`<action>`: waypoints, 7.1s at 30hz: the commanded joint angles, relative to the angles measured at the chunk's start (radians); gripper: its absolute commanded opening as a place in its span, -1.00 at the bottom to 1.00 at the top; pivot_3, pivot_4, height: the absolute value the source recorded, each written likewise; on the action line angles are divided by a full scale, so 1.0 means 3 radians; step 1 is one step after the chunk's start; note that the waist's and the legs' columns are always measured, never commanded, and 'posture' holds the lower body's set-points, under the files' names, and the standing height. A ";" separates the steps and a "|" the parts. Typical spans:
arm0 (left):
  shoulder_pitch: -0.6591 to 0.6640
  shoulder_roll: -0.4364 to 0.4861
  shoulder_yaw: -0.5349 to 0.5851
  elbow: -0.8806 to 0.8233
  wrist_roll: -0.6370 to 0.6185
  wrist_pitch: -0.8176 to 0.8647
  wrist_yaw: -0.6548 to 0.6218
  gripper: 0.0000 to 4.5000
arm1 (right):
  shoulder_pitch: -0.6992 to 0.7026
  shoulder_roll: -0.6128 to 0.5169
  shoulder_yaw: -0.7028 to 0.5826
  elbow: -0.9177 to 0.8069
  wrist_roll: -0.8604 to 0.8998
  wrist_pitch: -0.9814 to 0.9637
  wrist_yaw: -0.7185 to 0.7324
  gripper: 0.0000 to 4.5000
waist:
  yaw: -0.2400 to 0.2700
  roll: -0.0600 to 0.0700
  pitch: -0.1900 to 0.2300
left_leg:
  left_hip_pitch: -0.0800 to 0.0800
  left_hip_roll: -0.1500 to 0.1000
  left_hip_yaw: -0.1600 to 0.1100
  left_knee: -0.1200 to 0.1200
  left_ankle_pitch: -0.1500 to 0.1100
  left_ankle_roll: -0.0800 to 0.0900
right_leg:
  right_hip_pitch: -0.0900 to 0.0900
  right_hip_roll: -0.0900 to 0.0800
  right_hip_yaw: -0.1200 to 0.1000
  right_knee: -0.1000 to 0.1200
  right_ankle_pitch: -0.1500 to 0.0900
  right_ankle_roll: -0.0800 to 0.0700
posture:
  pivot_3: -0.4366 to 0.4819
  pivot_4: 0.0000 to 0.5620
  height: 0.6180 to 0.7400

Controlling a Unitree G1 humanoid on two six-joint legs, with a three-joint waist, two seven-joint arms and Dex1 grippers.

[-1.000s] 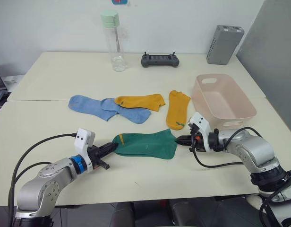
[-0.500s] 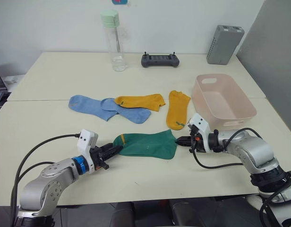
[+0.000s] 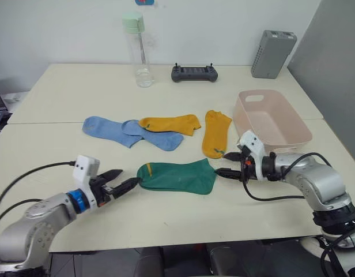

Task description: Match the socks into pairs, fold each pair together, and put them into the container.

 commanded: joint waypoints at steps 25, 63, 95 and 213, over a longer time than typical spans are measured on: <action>-0.0529 -0.0157 -0.1191 0.1014 0.1465 -0.1921 -0.0506 -0.99 | 0.0520 0.0723 0.0429 0.0667 -0.0703 -0.1577 -0.0144 -1.00 | 0.0012 0.0001 -0.0002 | 0.0006 -0.0001 -0.0005 -0.0036 0.0000 0.0000 | 0.0007 0.0003 -0.0005 0.0002 0.0000 0.0004 | -0.05 -0.47 1.00; -0.0447 0.0270 -0.0839 -0.0025 0.0761 -0.1203 -0.0955 -1.00 | 0.0629 0.0415 -0.0043 -0.0041 -0.0089 -0.0564 -0.0281 0.49 | 0.0006 0.0002 -0.0003 | 0.0009 0.0000 -0.0004 -0.0031 0.0001 0.0000 | 0.0006 0.0004 -0.0003 0.0003 -0.0003 0.0010 | -0.05 -0.47 1.00; -0.0970 0.0127 -0.1520 0.0092 0.1143 -0.1311 -0.1188 -1.00 | 0.0107 0.0187 -0.0081 0.0609 0.0304 0.0143 0.0180 -0.99 | 0.0006 0.0003 -0.0001 | 0.0008 -0.0001 -0.0005 -0.0029 0.0002 0.0000 | 0.0008 0.0006 -0.0003 0.0004 0.0000 0.0014 | -0.05 -0.47 1.00; -0.1452 0.0041 -0.1217 0.0249 0.0789 -0.0778 -0.1109 -0.60 | -0.0682 0.1345 -0.0102 0.0880 0.0388 0.0526 -0.0330 -1.00 | 0.0017 0.0012 0.0003 | -0.0020 -0.0001 -0.0034 -0.0007 0.0002 0.0000 | 0.0004 0.0010 -0.0027 0.0008 0.0003 0.0016 | -0.05 -0.47 1.00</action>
